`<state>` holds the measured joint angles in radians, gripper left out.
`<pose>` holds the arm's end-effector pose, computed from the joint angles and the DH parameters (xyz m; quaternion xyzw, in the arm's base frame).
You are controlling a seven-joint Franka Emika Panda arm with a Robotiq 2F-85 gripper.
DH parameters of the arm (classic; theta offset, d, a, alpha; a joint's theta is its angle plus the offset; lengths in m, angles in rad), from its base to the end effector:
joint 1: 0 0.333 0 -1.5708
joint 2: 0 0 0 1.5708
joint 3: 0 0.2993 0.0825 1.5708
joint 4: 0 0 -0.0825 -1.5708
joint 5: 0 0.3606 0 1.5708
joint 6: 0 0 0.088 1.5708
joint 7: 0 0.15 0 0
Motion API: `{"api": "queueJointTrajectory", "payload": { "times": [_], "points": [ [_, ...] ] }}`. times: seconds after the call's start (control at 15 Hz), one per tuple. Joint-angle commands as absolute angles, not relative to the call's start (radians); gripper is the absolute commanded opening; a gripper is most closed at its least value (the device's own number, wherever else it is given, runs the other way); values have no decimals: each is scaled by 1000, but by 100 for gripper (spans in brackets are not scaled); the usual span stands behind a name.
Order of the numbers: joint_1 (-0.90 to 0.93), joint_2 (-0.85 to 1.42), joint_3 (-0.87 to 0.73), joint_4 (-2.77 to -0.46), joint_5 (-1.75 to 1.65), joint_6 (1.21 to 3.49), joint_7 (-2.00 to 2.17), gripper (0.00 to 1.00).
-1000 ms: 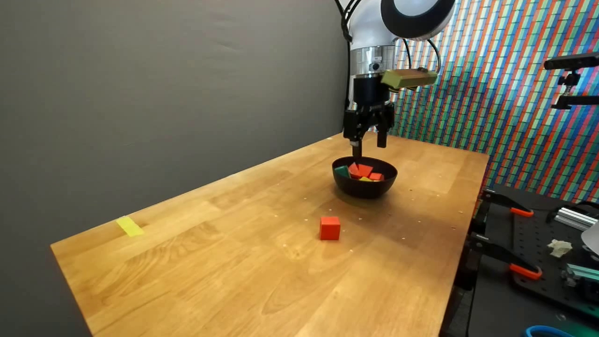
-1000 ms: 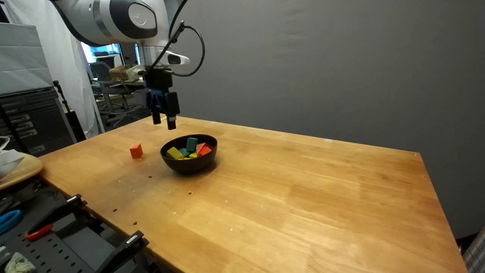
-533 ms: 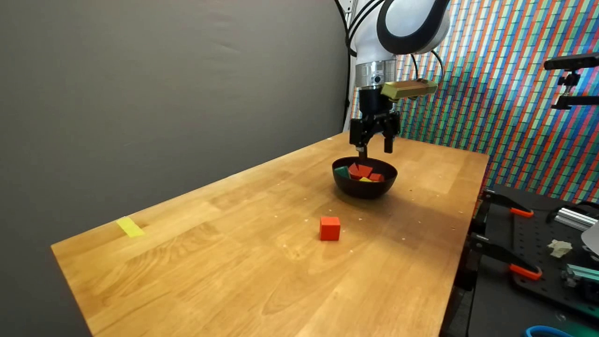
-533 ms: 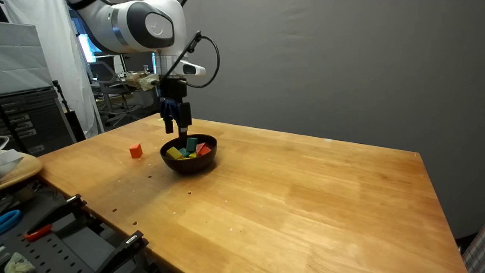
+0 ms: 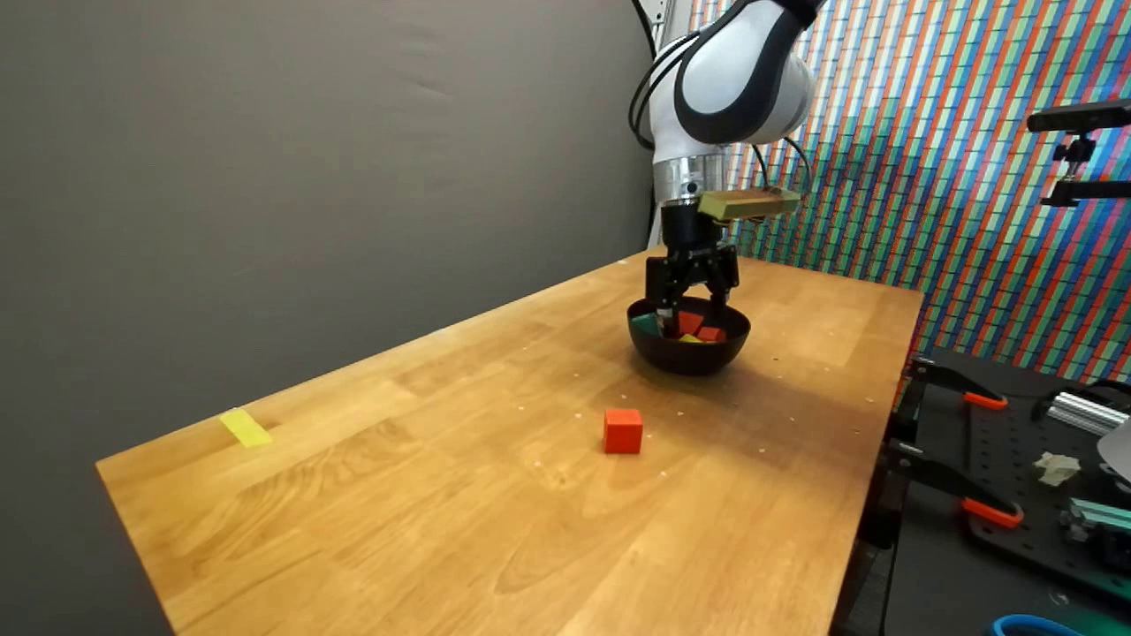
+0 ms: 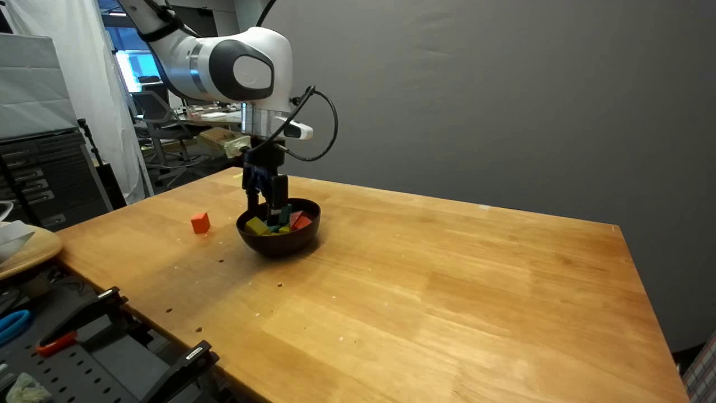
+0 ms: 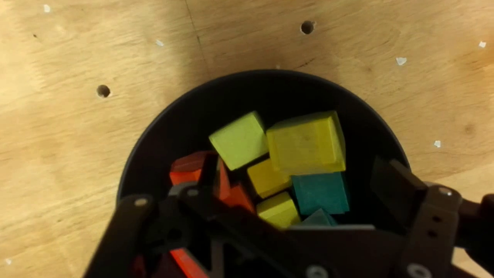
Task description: Remove the blocks from the bowl
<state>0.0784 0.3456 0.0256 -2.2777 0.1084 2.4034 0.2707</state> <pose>0.4796 0.0548 0.1489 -0.9852 0.1266 0.1145 0.0152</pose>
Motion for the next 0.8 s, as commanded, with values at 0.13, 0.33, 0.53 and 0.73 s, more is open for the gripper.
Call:
{"api": "queueJointTrajectory", "payload": {
  "times": [0.13, 0.33, 0.53, 0.73],
  "points": [
    [47, 433, 45, -2203, 188, 2385, 186, 81],
    [29, 459, 51, -2196, 228, 2379, 163, 61],
    [18, 460, 49, -2200, 254, 2380, 157, 37],
    [8, 439, 51, -2211, 274, 2374, 148, 19]
  ]
}}
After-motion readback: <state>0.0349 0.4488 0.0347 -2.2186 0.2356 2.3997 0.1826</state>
